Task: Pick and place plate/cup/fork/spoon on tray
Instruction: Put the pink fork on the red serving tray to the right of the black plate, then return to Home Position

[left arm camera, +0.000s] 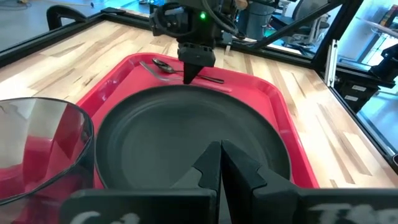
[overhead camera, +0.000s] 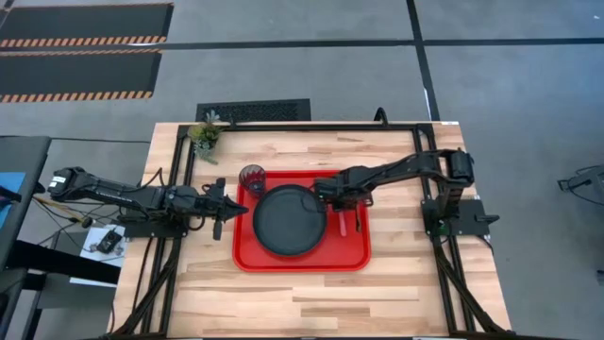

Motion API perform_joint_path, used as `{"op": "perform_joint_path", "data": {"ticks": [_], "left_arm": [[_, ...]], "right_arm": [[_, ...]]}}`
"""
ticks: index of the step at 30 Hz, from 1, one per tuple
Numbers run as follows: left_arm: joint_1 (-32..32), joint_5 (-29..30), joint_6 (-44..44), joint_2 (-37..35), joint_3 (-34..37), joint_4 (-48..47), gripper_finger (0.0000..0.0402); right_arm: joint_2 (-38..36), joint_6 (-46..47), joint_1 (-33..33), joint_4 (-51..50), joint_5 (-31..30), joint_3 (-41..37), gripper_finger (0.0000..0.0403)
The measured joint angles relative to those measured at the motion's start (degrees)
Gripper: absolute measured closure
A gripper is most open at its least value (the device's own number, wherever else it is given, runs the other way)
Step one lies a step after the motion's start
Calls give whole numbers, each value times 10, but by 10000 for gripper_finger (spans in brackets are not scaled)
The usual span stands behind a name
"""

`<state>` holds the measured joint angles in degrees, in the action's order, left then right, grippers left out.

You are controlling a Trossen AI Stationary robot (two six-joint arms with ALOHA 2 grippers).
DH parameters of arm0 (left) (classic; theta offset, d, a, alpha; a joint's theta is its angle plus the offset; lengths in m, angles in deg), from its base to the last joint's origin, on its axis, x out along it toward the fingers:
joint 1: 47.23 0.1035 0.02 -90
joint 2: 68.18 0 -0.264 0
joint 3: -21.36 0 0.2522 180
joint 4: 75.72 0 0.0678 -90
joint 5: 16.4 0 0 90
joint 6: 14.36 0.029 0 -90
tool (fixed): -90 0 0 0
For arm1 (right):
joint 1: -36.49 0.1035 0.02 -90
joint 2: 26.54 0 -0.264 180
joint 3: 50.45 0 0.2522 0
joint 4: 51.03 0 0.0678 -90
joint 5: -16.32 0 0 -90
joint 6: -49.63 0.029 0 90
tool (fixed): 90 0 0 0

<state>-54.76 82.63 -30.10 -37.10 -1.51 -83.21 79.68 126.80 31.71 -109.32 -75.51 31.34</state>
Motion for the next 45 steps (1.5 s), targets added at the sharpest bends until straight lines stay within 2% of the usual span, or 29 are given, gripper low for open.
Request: {"op": "perform_joint_path", "data": {"ticks": [20, 34, 45], "left_arm": [[0, 4, -10, 0, 0, -4, 401], [0, 4, -10, 0, -1, -8, 402], [0, 4, -10, 0, -1, -8, 401]], "right_arm": [[26, 11, -3, -11, -2, 1, 336], [28, 8, -3, -8, 2, 0, 267], [25, -6, -6, -17, 3, -1, 242]]}}
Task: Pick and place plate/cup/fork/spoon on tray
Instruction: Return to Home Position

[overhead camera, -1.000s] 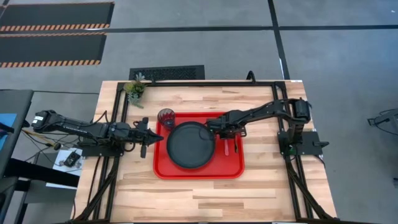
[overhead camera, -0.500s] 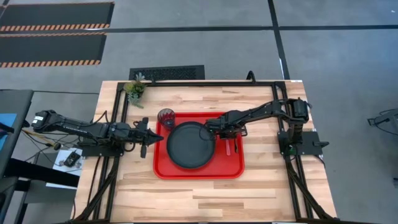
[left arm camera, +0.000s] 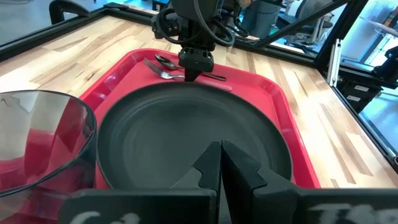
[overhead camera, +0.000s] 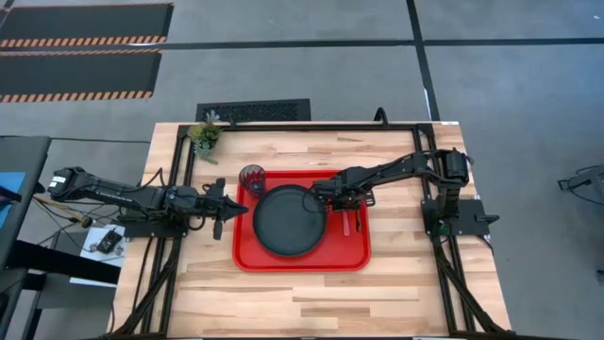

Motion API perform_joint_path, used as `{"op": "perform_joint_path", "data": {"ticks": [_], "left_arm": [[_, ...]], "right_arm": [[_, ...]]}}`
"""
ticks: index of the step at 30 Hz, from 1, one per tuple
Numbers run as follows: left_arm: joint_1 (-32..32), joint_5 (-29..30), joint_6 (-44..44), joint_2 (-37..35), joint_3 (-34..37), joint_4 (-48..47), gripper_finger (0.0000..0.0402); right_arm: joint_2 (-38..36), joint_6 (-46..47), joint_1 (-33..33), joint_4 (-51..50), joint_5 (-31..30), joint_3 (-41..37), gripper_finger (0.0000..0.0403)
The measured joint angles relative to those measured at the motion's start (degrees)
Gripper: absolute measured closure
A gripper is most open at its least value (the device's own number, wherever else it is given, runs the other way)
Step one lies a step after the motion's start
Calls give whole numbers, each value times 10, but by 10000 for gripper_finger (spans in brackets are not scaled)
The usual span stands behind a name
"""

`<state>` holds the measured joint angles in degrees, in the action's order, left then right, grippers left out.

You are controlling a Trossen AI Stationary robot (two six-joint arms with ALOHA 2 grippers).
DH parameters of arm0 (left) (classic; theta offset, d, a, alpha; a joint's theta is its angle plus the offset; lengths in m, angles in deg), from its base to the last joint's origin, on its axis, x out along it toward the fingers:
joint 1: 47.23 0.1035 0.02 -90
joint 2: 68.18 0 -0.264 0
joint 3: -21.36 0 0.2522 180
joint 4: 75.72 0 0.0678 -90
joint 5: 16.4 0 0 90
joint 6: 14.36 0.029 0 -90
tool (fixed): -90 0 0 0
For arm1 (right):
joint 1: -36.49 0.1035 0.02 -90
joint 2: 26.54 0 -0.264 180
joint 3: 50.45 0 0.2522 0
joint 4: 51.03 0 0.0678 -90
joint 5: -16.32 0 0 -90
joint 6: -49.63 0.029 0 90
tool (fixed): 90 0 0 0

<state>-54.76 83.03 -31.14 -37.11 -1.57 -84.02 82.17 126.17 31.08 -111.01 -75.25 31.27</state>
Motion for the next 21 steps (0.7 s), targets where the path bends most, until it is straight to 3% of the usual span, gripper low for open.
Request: {"op": "perform_joint_path", "data": {"ticks": [10, 21], "left_arm": [[0, 0, 3, 0, 0, 0, 401], [0, 0, 4, 0, 0, 0, 402]], "right_arm": [[-5, -22, -8, -20, -8, 9, 231], [-5, -69, -12, -95, -30, 69, 229]]}}
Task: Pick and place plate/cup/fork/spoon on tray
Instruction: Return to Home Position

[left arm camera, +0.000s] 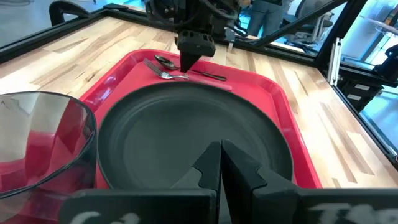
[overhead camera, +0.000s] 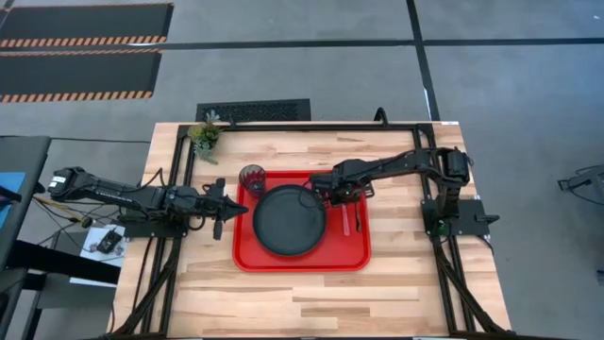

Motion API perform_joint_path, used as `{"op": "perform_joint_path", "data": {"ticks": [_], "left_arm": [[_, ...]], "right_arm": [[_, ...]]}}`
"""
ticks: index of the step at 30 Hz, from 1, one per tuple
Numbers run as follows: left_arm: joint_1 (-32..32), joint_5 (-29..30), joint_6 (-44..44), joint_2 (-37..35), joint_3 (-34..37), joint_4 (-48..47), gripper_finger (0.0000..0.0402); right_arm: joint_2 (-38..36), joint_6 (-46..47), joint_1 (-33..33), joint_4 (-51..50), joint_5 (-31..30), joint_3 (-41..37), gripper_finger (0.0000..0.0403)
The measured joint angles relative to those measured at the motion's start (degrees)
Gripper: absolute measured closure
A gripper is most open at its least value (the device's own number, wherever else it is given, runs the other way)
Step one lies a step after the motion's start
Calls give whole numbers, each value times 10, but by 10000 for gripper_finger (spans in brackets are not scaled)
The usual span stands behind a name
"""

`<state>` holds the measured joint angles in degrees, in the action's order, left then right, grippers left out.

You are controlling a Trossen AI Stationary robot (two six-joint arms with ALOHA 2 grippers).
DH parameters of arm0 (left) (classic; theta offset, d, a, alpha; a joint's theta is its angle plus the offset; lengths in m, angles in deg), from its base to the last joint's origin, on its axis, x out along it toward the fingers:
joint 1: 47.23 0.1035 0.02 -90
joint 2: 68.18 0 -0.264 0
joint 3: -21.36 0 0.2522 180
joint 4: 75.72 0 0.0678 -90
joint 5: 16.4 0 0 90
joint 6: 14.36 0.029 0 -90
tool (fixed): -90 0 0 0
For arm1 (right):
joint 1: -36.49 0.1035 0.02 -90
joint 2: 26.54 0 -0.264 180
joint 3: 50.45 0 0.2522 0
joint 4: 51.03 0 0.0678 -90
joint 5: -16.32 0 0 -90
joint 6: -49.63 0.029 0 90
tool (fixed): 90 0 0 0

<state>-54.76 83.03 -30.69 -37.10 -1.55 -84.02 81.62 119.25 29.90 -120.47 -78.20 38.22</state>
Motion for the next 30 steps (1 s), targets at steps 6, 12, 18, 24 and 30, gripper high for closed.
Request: {"op": "perform_joint_path", "data": {"ticks": [6, 12, 18, 24, 30], "left_arm": [[0, 0, 8, 0, 0, 0, 401], [0, 0, 26, 0, 0, 0, 401], [0, -14, 49, 0, 0, 22, 401], [0, -16, 69, 0, 0, 24, 401], [1, -24, 98, -16, 0, 42, 401]], "right_arm": [[0, -98, 0, -62, -17, 34, 239], [-7, -309, 8, -43, -33, 35, 299], [-13, -478, 21, 54, -51, 35, 385], [-79, -578, 36, 205, -81, -11, 384], [-194, -671, 52, 453, -76, -176, 397]]}}
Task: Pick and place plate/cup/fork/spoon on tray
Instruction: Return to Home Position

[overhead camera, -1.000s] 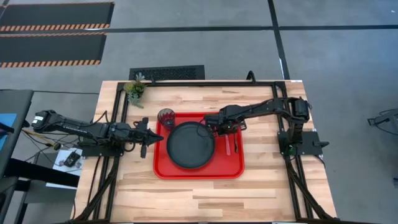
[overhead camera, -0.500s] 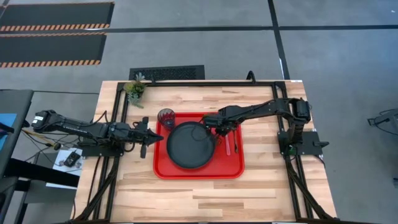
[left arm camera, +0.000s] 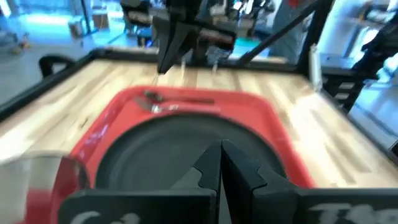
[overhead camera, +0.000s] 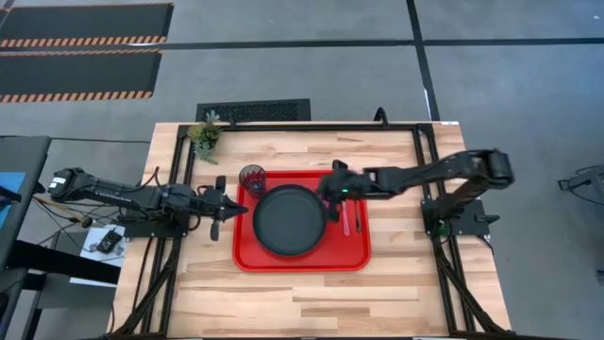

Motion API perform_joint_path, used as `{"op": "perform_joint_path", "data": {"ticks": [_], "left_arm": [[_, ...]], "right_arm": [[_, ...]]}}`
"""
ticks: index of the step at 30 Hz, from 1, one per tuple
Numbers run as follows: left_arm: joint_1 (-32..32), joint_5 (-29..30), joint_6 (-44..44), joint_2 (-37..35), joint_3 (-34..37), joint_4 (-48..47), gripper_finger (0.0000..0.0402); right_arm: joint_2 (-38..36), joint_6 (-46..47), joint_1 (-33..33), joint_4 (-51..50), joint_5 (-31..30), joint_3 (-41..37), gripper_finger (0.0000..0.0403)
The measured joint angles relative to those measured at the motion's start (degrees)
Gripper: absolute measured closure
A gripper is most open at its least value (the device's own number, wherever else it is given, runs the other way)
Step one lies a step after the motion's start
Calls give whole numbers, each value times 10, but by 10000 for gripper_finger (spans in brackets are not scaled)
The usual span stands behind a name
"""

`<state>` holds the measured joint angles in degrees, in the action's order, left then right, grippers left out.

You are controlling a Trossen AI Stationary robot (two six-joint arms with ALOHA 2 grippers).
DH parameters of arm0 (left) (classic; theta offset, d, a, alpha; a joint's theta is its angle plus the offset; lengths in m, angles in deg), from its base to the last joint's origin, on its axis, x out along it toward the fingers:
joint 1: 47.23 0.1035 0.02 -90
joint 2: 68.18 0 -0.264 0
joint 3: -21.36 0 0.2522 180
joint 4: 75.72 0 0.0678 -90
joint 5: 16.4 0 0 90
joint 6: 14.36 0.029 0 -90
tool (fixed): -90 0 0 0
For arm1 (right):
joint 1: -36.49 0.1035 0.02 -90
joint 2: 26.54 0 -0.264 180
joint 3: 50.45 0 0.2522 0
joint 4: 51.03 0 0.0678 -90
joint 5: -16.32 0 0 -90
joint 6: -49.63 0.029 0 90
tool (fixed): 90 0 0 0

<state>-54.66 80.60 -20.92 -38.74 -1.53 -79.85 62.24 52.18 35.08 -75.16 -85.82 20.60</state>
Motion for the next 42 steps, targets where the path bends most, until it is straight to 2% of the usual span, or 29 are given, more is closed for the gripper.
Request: {"op": "perform_joint_path", "data": {"ticks": [4, 7, 16, 22, 30, 40, 42], "left_arm": [[12, -21, 13, -8, 0, 18, 402], [26, -31, 16, -7, 0, 20, 401], [85, -96, 34, -10, 0, 43, 401], [116, -114, 34, -11, 0, 42, 401], [141, -130, 44, -55, 0, 14, 401], [180, -145, 46, -139, 0, -69, 401], [186, -149, 46, -156, 0, -84, 401]], "right_arm": [[-83, -17, 3, 110, 3, -104, 393], [-147, -30, 2, 160, 35, -172, 396], [-344, -51, 2, 257, 56, -333, 395], [-478, -61, 2, 263, 63, -407, 396], [-662, -86, 2, 251, 81, -487, 396], [-874, -87, 2, 132, 83, -523, 397], [-886, -86, 1, 126, 85, -522, 397]]}}
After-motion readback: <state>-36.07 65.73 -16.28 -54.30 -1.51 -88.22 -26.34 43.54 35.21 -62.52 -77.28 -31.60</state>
